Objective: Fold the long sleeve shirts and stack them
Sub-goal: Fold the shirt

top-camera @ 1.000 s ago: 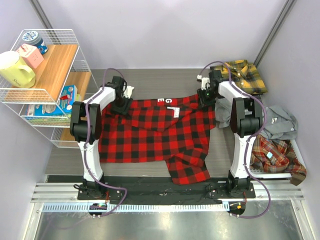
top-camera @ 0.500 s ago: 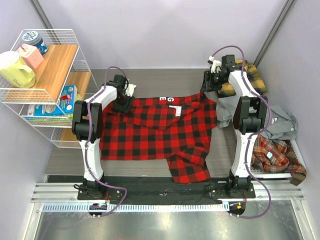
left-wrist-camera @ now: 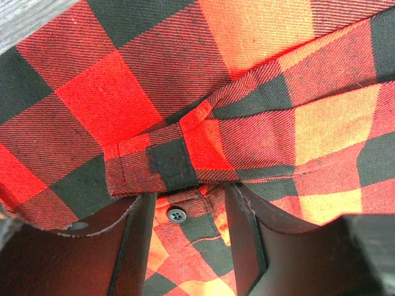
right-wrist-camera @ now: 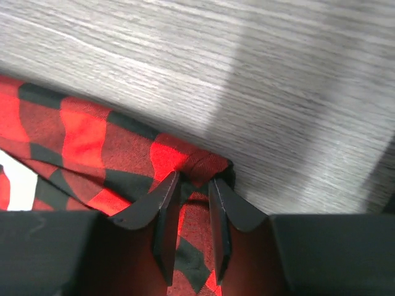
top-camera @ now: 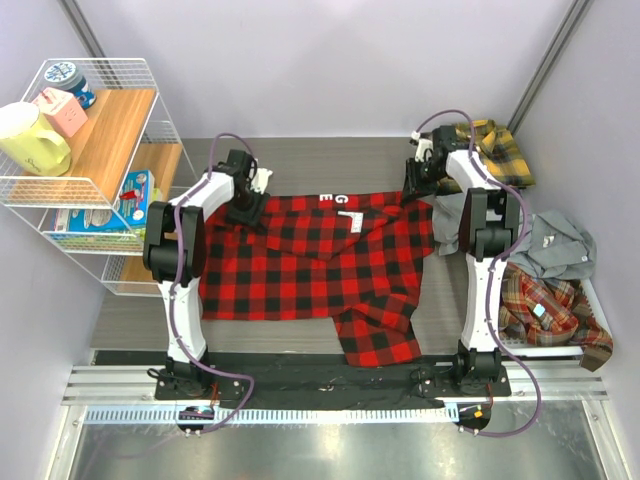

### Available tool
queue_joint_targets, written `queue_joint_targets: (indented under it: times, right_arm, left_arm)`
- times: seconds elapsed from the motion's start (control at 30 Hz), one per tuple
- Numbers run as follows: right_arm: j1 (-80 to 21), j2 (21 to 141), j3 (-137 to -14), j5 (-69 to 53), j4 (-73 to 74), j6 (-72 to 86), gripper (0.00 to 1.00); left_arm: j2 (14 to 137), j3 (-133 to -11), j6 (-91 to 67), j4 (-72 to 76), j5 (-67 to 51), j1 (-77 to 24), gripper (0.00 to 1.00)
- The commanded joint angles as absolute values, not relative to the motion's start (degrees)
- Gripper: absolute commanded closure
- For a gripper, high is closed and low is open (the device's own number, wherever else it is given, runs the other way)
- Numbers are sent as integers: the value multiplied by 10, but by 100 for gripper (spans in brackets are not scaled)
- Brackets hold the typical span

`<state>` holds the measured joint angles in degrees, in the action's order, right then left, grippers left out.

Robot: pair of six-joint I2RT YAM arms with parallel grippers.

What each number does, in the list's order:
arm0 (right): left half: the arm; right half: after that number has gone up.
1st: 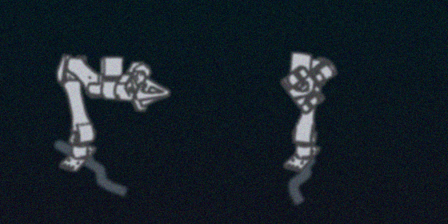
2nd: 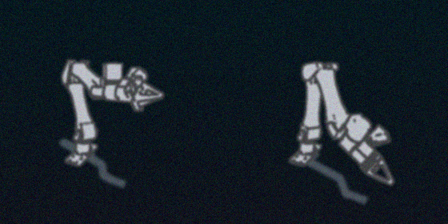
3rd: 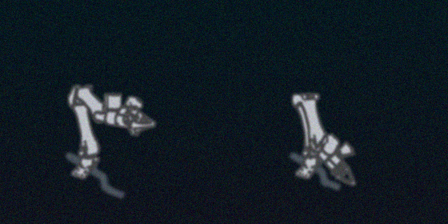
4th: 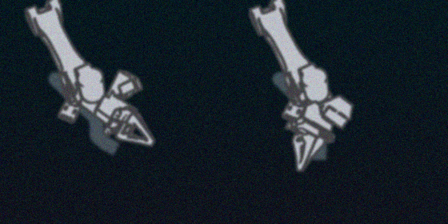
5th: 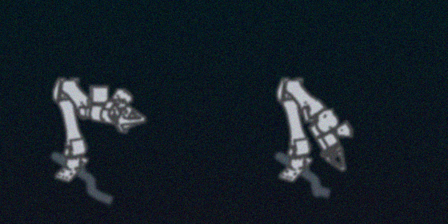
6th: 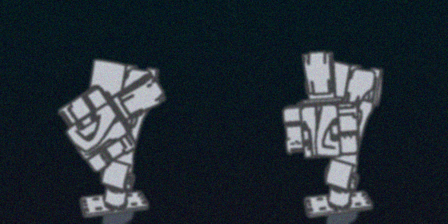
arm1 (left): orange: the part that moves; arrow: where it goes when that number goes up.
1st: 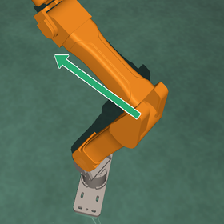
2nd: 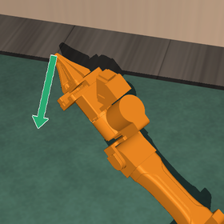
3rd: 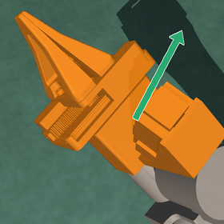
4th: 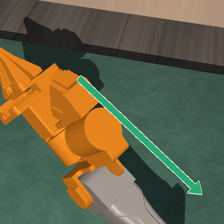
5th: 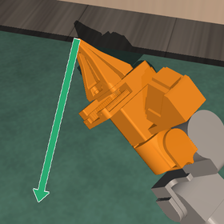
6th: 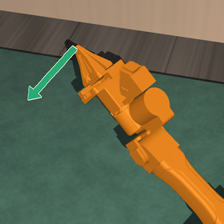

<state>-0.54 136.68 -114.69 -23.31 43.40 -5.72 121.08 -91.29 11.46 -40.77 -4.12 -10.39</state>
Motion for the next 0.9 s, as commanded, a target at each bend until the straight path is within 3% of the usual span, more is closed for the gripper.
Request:
queue_joint_targets:
  times: [0.0, 0.27, 0.4, 0.57, 0.7, 0.73, 0.87]
  right_arm:
    - [-8, 1407, -1176, -142, 425, -82, 70]
    - [-8, 1467, -1312, -105, 406, -116, 66]
    - [-7, 1405, -1316, -183, 403, -115, 47]
    - [-9, 1259, -1214, -308, 388, -115, 21]
    - [-27, 1108, -1063, -380, 417, -191, 20]
    - [-32, 1083, -1030, -381, 441, -215, 20]
    - [-61, 964, -870, -376, 543, -358, 23]
  left_arm:
    - [1246, -919, 128, -419, -38, -100, 51]
    - [1339, -1070, 115, -464, -94, -100, 51]
    - [1328, -1112, 126, -474, -133, -103, 49]
    - [1204, -1056, 160, -492, -222, -103, 42]
    - [1088, -953, 236, -538, -283, -104, 38]
    - [1067, -930, 253, -548, -289, -103, 27]
    - [970, -791, 322, -577, -302, -102, 26]
